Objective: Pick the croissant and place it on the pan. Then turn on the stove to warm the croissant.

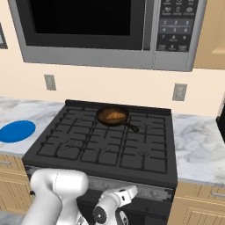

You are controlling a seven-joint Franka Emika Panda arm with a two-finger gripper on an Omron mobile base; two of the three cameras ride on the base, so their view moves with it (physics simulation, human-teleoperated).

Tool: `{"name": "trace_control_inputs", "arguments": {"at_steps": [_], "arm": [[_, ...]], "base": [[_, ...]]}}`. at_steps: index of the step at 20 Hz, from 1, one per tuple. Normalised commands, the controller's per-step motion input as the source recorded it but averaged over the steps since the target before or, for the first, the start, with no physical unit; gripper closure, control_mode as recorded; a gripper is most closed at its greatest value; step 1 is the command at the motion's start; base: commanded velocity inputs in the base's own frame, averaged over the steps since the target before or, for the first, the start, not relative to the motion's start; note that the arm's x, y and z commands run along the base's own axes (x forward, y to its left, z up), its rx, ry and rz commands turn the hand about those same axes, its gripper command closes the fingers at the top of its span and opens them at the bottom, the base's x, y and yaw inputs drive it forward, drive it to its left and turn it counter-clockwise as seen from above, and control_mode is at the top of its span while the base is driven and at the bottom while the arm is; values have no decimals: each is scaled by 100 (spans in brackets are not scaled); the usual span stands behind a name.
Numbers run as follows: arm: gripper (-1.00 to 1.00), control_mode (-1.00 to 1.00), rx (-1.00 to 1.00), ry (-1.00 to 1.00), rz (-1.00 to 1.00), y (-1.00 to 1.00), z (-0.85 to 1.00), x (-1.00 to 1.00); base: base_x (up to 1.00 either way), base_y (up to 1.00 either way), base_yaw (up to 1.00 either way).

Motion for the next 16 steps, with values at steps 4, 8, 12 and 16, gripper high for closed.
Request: {"name": "trace_control_inputs", "arguments": {"at_steps": [4, 8, 12, 16], "arm": [[100, -100, -77, -13, 54, -8, -57, 0], [100, -100, -75, -15, 53, -14, -52, 0], [100, -100, -77, -17, 52, -3, -48, 0], [100, -100, -86, -24, 51, 0, -27, 0]], "base": [[0, 0, 0], [0, 0, 0], [0, 0, 0], [0, 0, 0]]}}
